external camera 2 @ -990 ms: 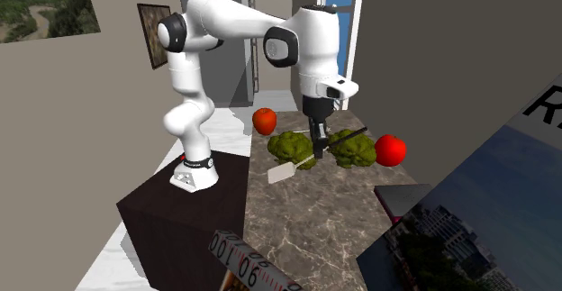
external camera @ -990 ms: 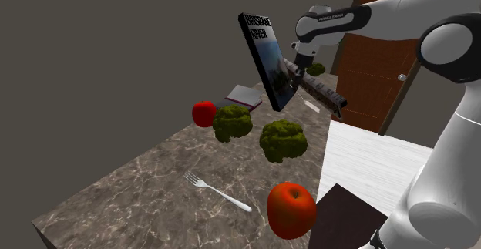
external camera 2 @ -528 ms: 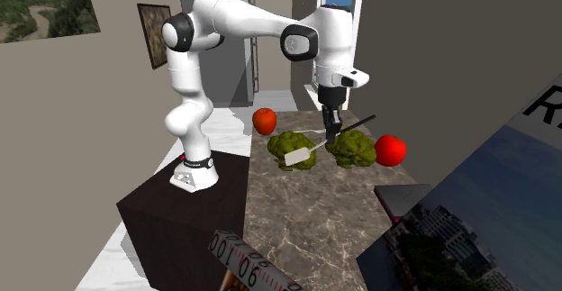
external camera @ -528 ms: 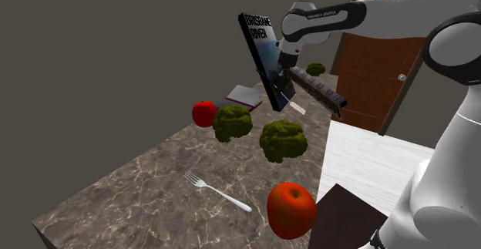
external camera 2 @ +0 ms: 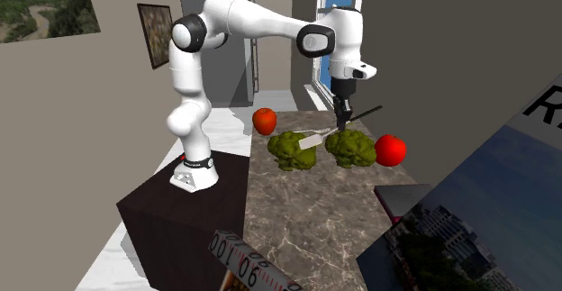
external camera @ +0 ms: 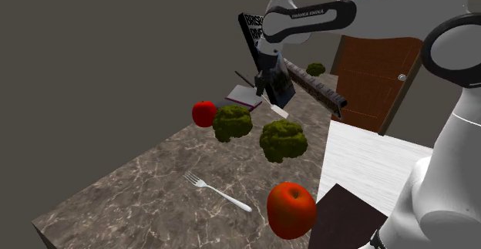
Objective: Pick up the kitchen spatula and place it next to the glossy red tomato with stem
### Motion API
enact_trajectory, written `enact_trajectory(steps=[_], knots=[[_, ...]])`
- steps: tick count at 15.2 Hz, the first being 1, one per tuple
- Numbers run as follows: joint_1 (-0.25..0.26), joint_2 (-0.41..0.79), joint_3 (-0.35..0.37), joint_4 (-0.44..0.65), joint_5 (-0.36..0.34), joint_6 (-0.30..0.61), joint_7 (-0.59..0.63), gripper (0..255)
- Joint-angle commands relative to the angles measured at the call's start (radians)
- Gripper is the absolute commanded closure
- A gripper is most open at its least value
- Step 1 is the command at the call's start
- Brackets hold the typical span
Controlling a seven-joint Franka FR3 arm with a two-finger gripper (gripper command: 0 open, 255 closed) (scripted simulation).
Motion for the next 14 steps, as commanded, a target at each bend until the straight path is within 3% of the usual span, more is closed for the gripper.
enact_trajectory(steps=[1,8,14], knots=[[0.024,0.020,0.021,0.023,0.000,-0.002,0.047,255],[0.102,0.117,0.082,0.151,-0.001,-0.030,0.189,255],[0.167,0.240,0.125,0.324,-0.004,-0.078,0.302,255]])
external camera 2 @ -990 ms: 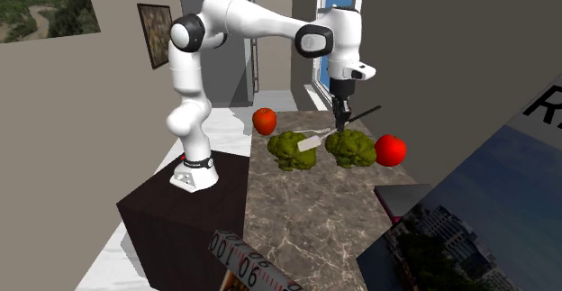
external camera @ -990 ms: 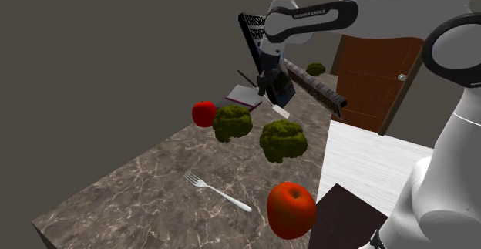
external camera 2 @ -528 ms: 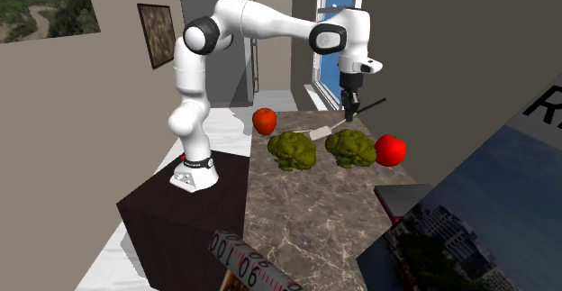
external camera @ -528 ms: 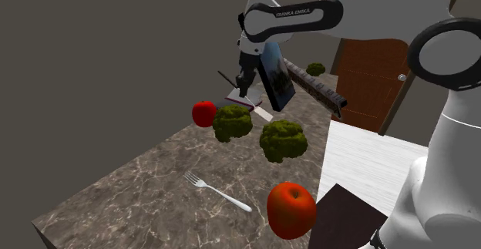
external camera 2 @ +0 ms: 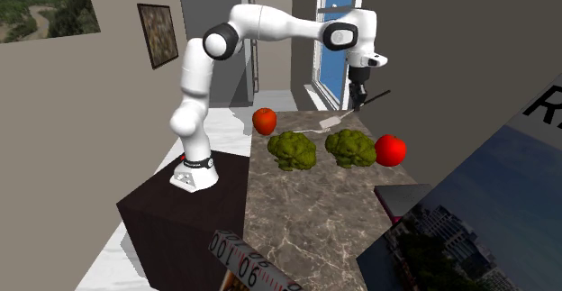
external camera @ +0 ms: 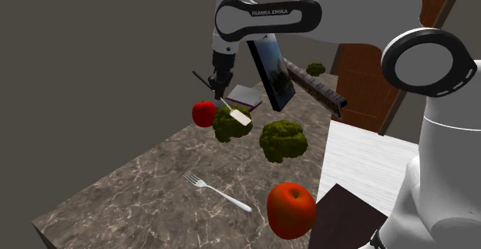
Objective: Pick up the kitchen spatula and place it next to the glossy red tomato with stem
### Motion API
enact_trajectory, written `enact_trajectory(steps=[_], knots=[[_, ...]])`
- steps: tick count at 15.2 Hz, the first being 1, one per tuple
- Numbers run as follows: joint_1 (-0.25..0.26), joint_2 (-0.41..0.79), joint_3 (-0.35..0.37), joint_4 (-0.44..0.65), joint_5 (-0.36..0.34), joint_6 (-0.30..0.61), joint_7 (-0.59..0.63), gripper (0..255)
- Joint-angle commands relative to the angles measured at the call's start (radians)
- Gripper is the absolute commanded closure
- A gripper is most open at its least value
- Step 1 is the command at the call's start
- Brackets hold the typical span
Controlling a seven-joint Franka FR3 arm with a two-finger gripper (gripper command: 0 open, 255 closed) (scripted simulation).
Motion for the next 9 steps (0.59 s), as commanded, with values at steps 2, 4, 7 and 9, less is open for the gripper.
enact_trajectory(steps=[2,4,7,9], knots=[[0.033,0.075,0.018,0.103,-0.002,-0.028,0.055,255],[0.054,0.133,0.029,0.191,-0.004,-0.057,0.090,255],[0.085,0.239,0.043,0.357,-0.006,-0.117,0.139,255],[0.104,0.331,0.050,0.508,-0.007,-0.175,0.171,255]])
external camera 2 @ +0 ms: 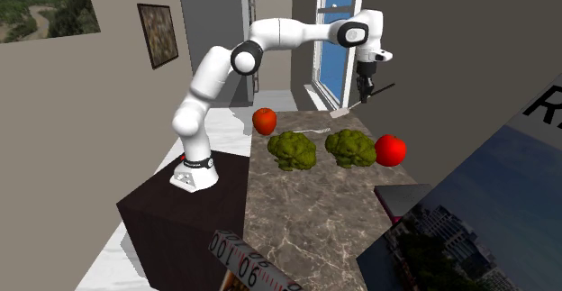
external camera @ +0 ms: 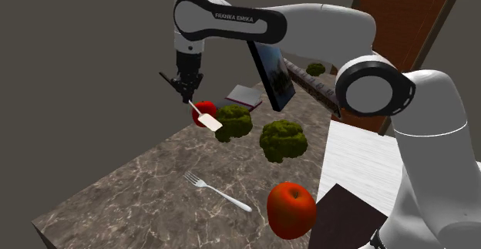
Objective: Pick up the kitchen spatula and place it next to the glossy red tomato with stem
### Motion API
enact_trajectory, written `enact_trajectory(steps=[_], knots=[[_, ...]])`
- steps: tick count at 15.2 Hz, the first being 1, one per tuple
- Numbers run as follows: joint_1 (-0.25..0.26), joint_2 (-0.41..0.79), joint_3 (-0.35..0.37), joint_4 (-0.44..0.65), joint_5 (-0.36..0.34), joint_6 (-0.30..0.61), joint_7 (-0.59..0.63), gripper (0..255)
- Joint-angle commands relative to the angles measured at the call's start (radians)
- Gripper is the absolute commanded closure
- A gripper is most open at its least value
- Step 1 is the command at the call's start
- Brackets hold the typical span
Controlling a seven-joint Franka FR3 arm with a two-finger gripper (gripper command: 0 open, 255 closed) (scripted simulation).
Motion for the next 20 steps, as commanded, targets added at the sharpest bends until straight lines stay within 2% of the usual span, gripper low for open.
enact_trajectory(steps=[1,9,20], knots=[[0.016,0.087,0.006,0.139,-0.001,-0.052,0.027,255],[0.022,0.034,0.005,-0.058,-0.003,0.092,0.025,255],[0.026,0.021,0.006,-0.227,-0.002,0.248,0.024,255]])
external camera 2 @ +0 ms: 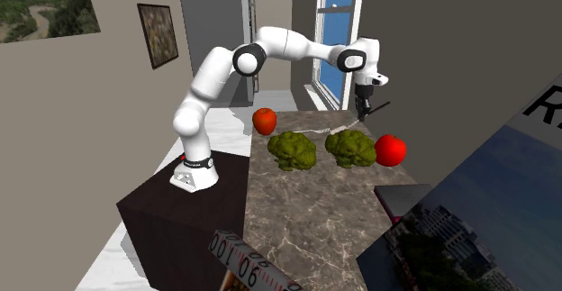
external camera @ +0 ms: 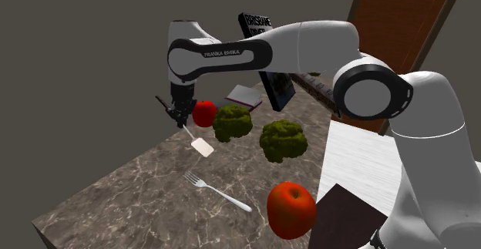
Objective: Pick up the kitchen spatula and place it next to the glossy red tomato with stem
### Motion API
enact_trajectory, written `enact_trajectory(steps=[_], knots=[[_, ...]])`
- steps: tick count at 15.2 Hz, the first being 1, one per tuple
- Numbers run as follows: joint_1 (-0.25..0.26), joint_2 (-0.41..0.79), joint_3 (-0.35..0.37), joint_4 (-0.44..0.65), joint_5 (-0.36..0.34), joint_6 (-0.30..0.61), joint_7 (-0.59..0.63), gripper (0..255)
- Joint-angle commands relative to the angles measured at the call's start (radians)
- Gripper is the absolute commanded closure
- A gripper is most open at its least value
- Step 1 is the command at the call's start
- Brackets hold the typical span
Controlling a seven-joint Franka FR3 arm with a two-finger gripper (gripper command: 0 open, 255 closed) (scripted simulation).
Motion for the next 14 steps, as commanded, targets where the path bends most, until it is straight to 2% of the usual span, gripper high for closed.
enact_trajectory(steps=[1,14], knots=[[0.001,0.002,0.000,-0.026,0.000,0.028,0.000,255],[0.002,0.037,0.002,-0.144,0.003,0.182,-0.002,255]])
